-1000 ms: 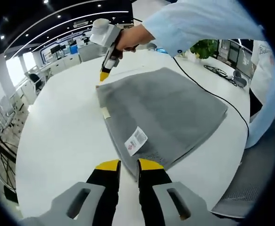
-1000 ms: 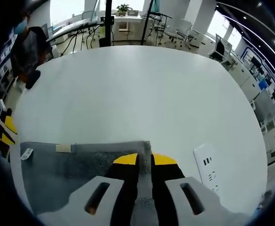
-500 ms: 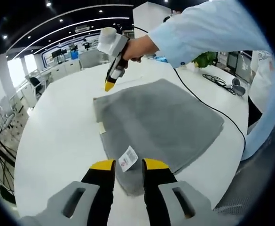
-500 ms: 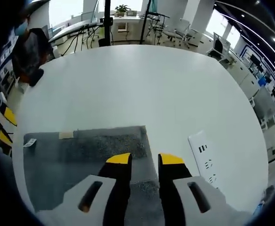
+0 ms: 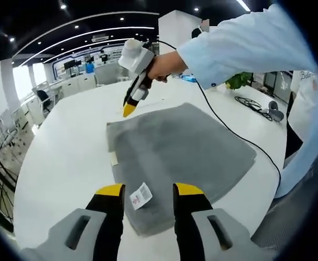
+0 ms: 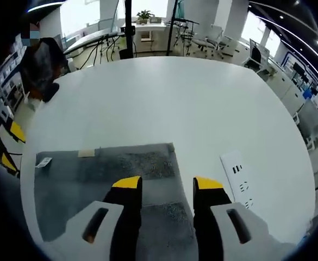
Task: Fold the towel on the table until its edges align and the towel forms a compact rectangular stack.
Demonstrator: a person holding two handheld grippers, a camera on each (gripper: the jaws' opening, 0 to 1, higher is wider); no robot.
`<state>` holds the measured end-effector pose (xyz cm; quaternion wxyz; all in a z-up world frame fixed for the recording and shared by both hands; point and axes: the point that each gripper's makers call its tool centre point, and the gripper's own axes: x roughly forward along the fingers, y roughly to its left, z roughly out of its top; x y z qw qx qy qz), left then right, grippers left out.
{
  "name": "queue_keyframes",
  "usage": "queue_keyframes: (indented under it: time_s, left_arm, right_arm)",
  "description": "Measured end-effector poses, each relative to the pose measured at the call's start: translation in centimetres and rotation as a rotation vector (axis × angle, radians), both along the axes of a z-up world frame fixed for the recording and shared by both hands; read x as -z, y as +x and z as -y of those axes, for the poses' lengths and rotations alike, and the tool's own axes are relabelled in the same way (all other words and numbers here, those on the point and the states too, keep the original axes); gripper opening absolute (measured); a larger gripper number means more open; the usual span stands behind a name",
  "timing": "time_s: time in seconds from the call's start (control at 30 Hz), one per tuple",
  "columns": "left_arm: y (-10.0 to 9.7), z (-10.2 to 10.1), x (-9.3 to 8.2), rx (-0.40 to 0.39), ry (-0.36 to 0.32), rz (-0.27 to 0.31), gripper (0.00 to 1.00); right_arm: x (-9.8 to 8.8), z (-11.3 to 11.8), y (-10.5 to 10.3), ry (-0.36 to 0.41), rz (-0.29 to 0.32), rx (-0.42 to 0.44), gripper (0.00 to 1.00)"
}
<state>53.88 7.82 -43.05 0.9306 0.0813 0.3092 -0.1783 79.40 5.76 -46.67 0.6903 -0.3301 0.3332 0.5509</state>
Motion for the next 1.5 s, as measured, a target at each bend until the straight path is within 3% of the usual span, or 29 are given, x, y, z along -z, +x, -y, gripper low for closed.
queue_keyframes:
  time_s: [0.63,1.13,1.5]
  left_arm:
    - [0.5,3.8,-0.9,0.016,-0.005,0.001,0.39]
    - [0.4,8.4,-1.0,0.056,0.002,-0.013,0.39]
    - [0.3,11.7,-1.4,0.079,0.005,-0.019,0.39]
  right_arm:
    - [-1.1,5.6,1.3,0.0,-0.004,0.026,0.36]
    - [-1.6,11.8,1.2,-0.003,-0.002,0.061,0.36]
    - [-2.1,15.0,1.3,0.001,-0.005,0.077,0.36]
